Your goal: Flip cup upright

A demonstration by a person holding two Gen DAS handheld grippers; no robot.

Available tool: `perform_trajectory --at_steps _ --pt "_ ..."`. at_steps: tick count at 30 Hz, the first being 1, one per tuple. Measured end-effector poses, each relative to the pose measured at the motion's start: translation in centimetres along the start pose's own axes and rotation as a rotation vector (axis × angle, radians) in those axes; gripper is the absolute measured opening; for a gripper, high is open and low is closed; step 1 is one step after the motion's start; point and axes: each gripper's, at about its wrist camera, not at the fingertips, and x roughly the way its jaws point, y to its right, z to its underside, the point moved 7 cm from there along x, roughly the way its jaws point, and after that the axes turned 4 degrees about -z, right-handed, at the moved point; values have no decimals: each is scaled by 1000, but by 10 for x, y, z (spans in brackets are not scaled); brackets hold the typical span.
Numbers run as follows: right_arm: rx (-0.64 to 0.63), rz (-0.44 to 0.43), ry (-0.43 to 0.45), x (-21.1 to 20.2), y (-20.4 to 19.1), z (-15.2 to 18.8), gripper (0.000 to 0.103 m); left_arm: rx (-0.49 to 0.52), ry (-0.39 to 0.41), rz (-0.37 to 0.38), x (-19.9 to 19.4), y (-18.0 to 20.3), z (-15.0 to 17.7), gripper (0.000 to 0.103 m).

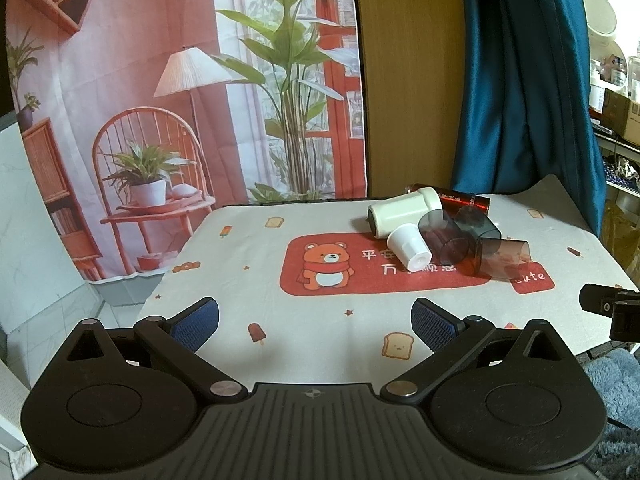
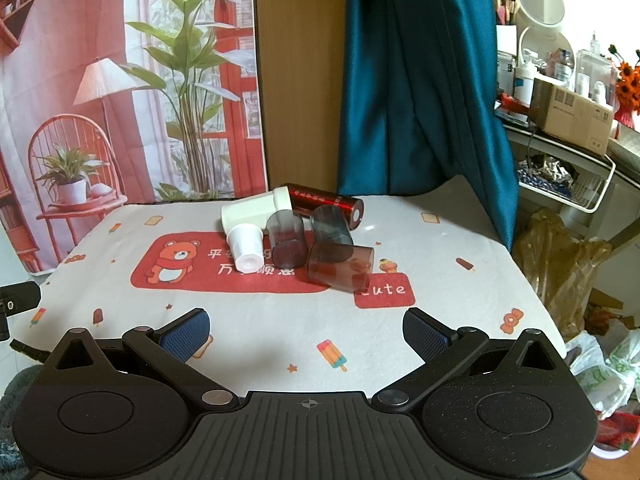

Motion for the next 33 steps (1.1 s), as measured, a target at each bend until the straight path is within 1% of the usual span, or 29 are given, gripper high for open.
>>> perform_trajectory --at_steps 3,6,10,15,17,19,21,23,25,28,33 --pt "-2 -13 13 -1 -1 2 103 -15 13 20 1 -1 -5 103" --pt "-7 -15 21 -1 0 1 103 -5 42 36 -1 1 -11 103" --pt "-13 -21 31 -2 1 -8 103 0 81 60 -4 6 -17 103" --pt "-4 -34 39 2 4 -15 103 -38 76 72 3 6 -24 103" --pt "-19 -27 56 4 5 -17 103 -44 78 71 8 6 -26 103" --pt "-44 -18 78 7 6 -22 103 -59 69 89 15 5 -30 103" --pt "-44 -35 98 10 9 -25 103 -88 51 112 23 3 -33 103" --pt "-23 -50 90 16 15 -27 103 -104 40 119 32 2 -35 103" --pt "-14 -42 80 25 23 -28 103 -106 48 114 39 1 -37 103" --pt "-40 -22 58 40 31 -28 103 -90 66 86 52 1 -42 103" --pt "-92 24 -11 75 44 -28 103 -119 96 92 70 -1 -51 103"
